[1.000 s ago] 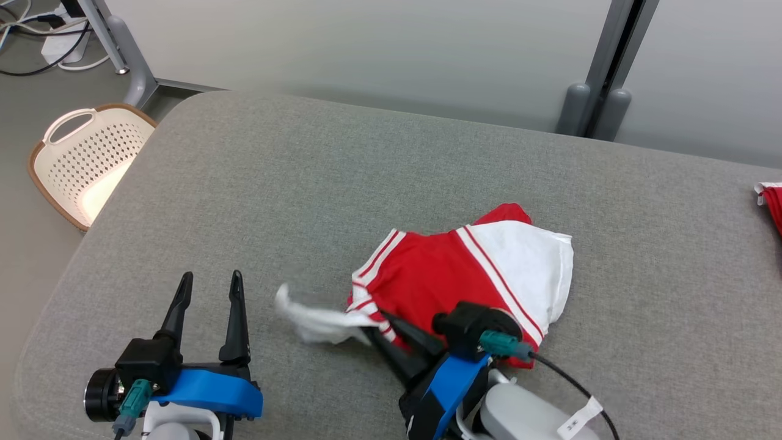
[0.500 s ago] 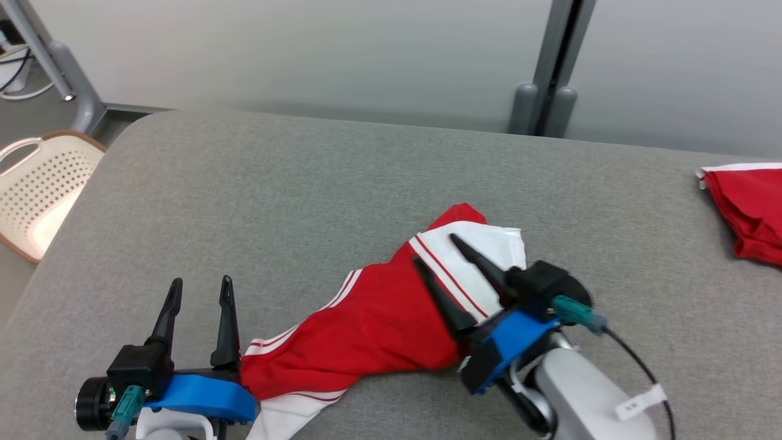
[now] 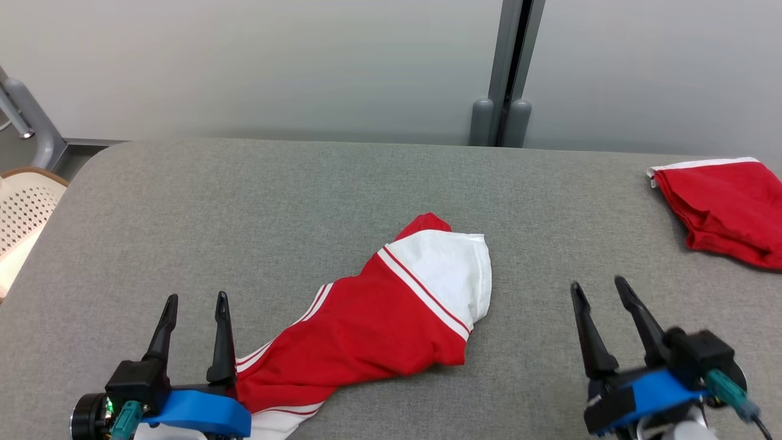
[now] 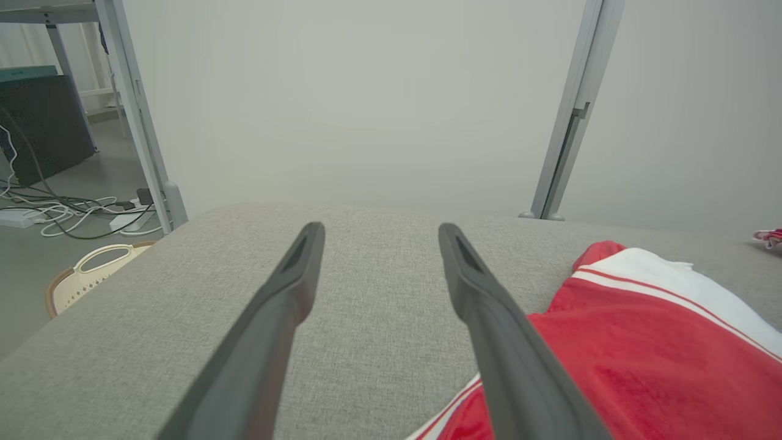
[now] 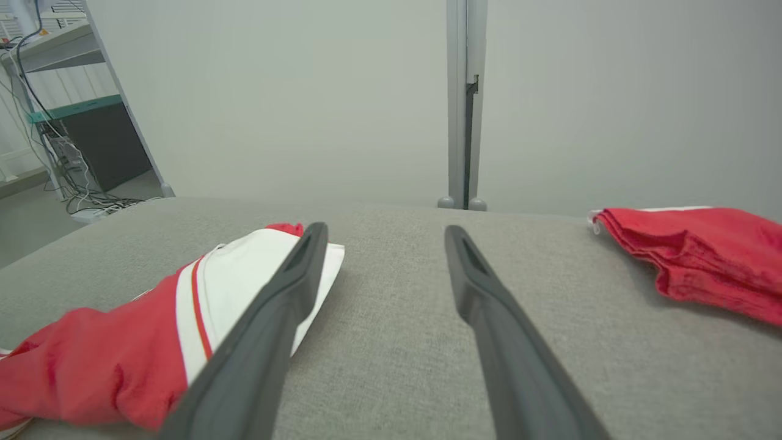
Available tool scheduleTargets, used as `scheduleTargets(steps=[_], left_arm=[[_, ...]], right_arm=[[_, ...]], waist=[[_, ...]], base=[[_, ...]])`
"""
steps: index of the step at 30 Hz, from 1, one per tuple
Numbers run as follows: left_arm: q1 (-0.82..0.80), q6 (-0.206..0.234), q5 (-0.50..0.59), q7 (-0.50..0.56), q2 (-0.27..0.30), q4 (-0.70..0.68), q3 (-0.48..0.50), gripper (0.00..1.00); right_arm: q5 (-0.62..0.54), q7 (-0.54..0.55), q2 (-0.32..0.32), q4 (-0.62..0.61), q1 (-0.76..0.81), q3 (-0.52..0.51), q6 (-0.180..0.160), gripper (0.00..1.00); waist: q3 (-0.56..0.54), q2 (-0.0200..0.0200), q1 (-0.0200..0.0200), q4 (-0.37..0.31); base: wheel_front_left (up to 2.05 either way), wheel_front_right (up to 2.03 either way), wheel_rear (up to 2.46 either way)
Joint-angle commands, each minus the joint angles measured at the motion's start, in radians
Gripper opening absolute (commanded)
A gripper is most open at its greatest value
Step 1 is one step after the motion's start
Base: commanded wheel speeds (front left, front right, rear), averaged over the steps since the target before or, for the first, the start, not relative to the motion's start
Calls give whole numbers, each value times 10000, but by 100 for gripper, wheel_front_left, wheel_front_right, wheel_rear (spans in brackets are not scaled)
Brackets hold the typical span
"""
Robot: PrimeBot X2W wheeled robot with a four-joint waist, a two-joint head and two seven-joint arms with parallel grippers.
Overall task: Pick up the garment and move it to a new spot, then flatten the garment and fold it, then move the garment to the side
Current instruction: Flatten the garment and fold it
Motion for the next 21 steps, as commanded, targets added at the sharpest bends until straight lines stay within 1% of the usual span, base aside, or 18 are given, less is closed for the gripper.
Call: scheduleTargets(steps=[1, 4, 8, 16, 21], left_arm=[[83, -28, 47, -26, 7, -23, 32, 100], [122, -35, 67, -27, 6, -8, 24, 100], [159, -32, 94, -27, 6, -13, 27, 100], [2, -76, 165, -27, 7, 150, 65, 100], [-580, -110, 62, -27, 25, 466, -98, 100]], right_arm=[[-83, -51, 82, -106, 248, -95, 5, 100], [-157, -50, 286, -438, 885, -479, 5, 100], [-270, -50, 481, -656, 1361, -678, 5, 100], [-395, 16, 566, -768, 1325, -558, 4, 100], [-323, 70, 567, -797, 1038, -422, 5, 100]], waist=[[-28, 0, 1, -27], [-78, 0, 1, -72], [-73, 0, 1, -145], [-29, 0, 1, -317], [164, 0, 1, -551]], base=[[0, 0, 0], [0, 0, 0], [0, 0, 0], [0, 0, 0], [0, 0, 0]])
